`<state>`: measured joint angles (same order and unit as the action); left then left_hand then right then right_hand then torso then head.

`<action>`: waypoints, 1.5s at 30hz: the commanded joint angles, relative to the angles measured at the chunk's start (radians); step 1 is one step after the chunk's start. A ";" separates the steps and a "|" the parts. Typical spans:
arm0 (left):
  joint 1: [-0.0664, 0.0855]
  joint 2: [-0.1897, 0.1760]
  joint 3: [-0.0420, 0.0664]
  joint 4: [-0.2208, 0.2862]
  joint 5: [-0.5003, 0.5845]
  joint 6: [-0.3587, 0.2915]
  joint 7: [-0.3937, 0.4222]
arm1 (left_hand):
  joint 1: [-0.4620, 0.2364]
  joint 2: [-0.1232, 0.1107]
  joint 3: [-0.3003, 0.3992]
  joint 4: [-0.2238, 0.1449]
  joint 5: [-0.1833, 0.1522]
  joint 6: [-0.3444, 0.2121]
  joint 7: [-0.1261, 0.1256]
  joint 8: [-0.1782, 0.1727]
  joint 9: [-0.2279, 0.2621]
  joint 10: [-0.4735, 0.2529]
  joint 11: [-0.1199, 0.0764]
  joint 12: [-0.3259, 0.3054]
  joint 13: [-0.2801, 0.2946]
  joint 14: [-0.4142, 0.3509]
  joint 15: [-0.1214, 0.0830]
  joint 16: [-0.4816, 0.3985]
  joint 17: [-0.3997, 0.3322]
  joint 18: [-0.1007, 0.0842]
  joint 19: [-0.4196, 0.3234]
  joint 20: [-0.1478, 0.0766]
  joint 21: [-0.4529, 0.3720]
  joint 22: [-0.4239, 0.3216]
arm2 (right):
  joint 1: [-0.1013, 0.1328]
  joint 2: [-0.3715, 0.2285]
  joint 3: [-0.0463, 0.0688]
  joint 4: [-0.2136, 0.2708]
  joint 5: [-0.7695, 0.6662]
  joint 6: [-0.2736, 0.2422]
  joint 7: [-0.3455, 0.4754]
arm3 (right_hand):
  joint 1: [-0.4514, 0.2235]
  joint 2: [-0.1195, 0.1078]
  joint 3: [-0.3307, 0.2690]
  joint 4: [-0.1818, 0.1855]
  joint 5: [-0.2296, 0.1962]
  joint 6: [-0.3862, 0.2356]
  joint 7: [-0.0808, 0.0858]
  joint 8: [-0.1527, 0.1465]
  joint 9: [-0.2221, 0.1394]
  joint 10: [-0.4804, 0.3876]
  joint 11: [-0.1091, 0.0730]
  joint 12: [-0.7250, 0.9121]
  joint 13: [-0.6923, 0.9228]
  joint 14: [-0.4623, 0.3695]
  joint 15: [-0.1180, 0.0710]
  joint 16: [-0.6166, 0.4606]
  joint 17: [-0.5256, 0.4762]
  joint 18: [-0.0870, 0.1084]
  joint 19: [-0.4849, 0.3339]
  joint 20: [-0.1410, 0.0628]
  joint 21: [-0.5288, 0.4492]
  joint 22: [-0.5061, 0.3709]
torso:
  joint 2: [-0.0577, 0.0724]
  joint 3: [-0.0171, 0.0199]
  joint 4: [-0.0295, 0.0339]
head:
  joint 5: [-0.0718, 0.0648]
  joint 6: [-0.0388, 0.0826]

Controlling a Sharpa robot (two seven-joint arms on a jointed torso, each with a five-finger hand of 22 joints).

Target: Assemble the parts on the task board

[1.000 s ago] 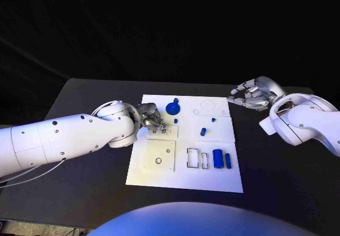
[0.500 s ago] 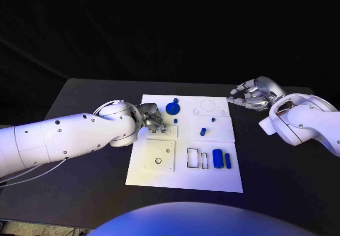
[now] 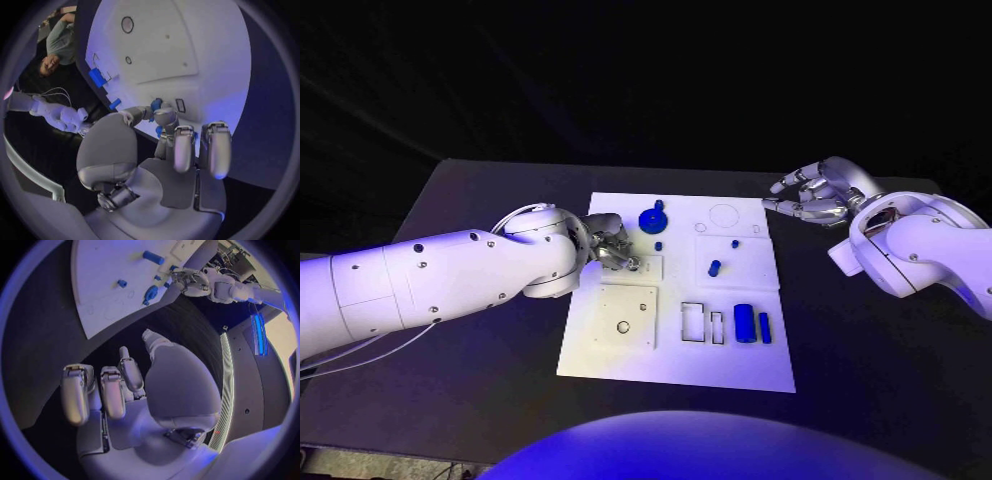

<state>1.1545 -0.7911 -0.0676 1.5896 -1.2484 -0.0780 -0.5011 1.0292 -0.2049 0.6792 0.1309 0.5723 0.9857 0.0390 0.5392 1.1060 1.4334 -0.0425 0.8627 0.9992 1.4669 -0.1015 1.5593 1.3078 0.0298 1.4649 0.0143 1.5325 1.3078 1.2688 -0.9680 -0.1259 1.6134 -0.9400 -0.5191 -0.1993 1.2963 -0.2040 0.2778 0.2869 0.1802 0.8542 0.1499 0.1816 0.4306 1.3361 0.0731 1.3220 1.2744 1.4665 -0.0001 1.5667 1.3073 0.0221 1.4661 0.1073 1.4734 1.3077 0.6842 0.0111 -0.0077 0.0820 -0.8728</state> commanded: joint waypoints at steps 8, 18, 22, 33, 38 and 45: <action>-0.005 0.002 -0.003 0.000 0.000 0.050 -0.015 | 0.011 0.004 0.175 -0.169 -0.005 0.016 -0.016 0.007 -0.002 0.005 -0.002 -0.008 -0.003 0.102 -0.005 0.005 0.255 -0.017 0.071 -0.005 0.001 0.227 | -0.001 0.001 0.000 0.000 -0.006 -0.001 0.001 | -0.012 0.002 0.007 0.002 0.004 0.007 -0.001 0.007 0.001 -0.002 -0.005 -0.003 0.000 0.101 0.000 -0.001 0.250 0.008 0.033 0.001 -0.007 0.200 | 0.000 0.0002 0.0004 | -0.001 0.000; -0.005 0.008 -0.001 -0.005 0.029 0.052 -0.022 | 0.005 0.004 0.180 -0.163 -0.020 0.015 -0.015 0.007 -0.001 0.009 -0.001 -0.012 -0.009 0.102 -0.005 0.004 0.254 -0.017 0.071 -0.006 0.001 0.227 | -0.001 0.002 0.000 -0.001 -0.004 -0.001 0.001 | -0.013 0.003 0.008 0.002 0.005 0.007 -0.001 0.007 0.001 -0.003 -0.005 -0.003 -0.001 0.100 0.000 -0.002 0.249 0.008 0.032 0.001 -0.008 0.199 | 0.000 0.0008 -0.0001 | -0.002 0.000; -0.005 0.011 -0.001 -0.008 0.046 0.055 -0.027 | -0.014 -0.001 0.175 -0.149 -0.057 0.020 -0.019 0.009 -0.001 0.015 -0.002 -0.017 -0.018 0.102 -0.007 0.005 0.255 -0.017 0.072 -0.007 0.001 0.228 | -0.001 0.002 0.000 -0.001 -0.004 -0.001 0.001 | -0.013 0.003 0.008 0.002 0.005 0.007 -0.001 0.007 0.001 -0.003 -0.005 -0.003 -0.001 0.100 0.000 -0.002 0.249 0.008 0.032 0.001 -0.008 0.199 | 0.000 0.0011 0.0000 | -0.003 0.000; -0.005 0.018 0.000 -0.016 0.067 0.059 -0.045 | -0.056 -0.013 0.142 -0.106 -0.123 0.034 -0.030 0.009 -0.004 0.022 -0.009 -0.017 -0.025 0.103 -0.012 0.009 0.260 -0.018 0.074 -0.011 0.002 0.231 | -0.001 0.003 0.000 -0.002 -0.004 -0.003 0.002 | -0.013 0.003 0.008 0.002 0.005 0.007 -0.001 0.007 0.001 -0.003 -0.005 -0.003 -0.001 0.100 0.000 -0.002 0.249 0.008 0.032 0.001 -0.008 0.199 | -0.001 0.0014 -0.0003 | -0.005 0.000; -0.004 0.022 0.000 -0.019 0.071 0.061 -0.050 | -0.065 -0.015 0.135 -0.095 -0.141 0.038 -0.032 0.009 -0.004 0.022 -0.010 -0.018 -0.027 0.104 -0.013 0.010 0.261 -0.018 0.075 -0.012 0.003 0.232 | -0.001 0.003 0.000 -0.003 -0.004 -0.004 0.002 | -0.016 0.003 0.009 0.002 0.007 0.006 -0.001 0.007 0.001 -0.004 -0.005 -0.005 -0.003 0.100 -0.001 -0.002 0.248 0.008 0.031 0.001 -0.010 0.198 | -0.001 0.0009 0.0001 | -0.006 0.000; -0.004 0.025 0.000 -0.024 0.075 0.061 -0.056 | -0.075 -0.020 0.124 -0.084 -0.156 0.043 -0.033 0.010 -0.004 0.023 -0.011 -0.015 -0.027 0.104 -0.015 0.011 0.263 -0.018 0.076 -0.014 0.004 0.233 | -0.002 0.004 0.000 -0.003 -0.003 -0.005 0.003 | -0.016 0.003 0.009 0.002 0.007 0.006 -0.001 0.007 0.001 -0.004 -0.005 -0.005 -0.003 0.100 -0.001 -0.002 0.248 0.008 0.031 0.001 -0.010 0.198 | 0.000 0.0011 0.0002 | -0.007 0.000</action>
<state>1.1568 -0.7693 -0.0613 1.5664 -1.1912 -0.0563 -0.5397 0.9628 -0.2266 0.7479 0.0954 0.4217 1.0315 0.0133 0.5541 1.1028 1.4497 -0.0517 0.8480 0.9722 1.4671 -0.1090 1.5673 1.3075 0.0298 1.4650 0.0070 1.5325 1.3074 1.2680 -0.9652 -0.1259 1.6102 -0.9390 -0.5233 -0.2000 1.2909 -0.1988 0.2805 0.2897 0.1801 0.8542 0.1499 0.1855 0.4302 1.3361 0.0731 1.3220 1.2721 1.4666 -0.0001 1.5667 1.3079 0.0221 1.4661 0.1073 1.4688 1.3081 0.6835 0.0123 -0.0077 0.0753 -0.8728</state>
